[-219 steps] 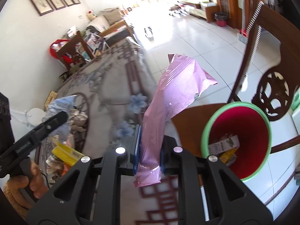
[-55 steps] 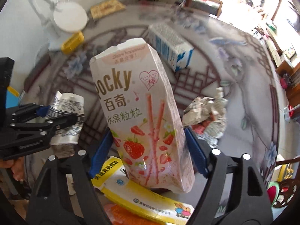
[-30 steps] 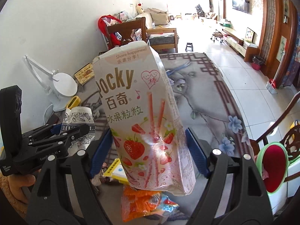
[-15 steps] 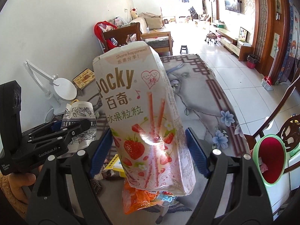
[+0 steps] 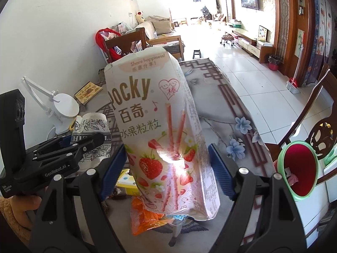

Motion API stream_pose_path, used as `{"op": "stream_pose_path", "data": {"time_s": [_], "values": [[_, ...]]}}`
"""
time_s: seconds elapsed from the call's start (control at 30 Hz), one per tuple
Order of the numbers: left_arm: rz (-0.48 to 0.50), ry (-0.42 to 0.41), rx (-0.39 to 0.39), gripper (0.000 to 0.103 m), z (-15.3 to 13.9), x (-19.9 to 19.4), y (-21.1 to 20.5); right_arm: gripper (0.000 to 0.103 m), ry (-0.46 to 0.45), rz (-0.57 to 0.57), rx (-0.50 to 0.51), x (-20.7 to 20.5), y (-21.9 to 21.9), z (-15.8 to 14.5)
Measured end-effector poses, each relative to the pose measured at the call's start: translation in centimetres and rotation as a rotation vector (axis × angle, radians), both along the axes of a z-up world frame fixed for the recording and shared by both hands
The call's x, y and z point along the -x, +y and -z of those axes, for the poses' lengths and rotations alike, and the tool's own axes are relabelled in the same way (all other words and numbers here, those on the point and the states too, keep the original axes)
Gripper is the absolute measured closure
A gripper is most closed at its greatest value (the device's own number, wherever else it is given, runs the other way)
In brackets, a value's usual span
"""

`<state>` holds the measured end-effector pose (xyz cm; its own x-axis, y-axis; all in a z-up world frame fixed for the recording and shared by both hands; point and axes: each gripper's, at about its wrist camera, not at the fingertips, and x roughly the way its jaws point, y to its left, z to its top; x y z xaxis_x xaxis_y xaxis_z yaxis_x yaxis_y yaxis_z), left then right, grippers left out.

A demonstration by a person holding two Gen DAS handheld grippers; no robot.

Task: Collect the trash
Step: 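Lift the paper cup and Pocky box and carry them to the red bucket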

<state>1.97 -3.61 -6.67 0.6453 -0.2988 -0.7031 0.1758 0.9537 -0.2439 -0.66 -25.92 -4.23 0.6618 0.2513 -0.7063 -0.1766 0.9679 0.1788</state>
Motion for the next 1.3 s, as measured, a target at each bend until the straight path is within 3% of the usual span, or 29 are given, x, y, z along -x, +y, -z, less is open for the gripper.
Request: {"op": "stream_pose_path", "data": {"time_s": [0.83, 1.3], "values": [[0.059, 0.026, -0.006, 0.058, 0.4, -2.8, -10.1, 0.026, 0.041, 0.067, -0.011, -1.8, -9.2, 1.1], [0.107, 0.059, -0.008, 0.058, 1.5, -5.6, -17.6, 0.026, 0.085, 0.13, -0.013, -3.9, -16.6, 2.7]]}}
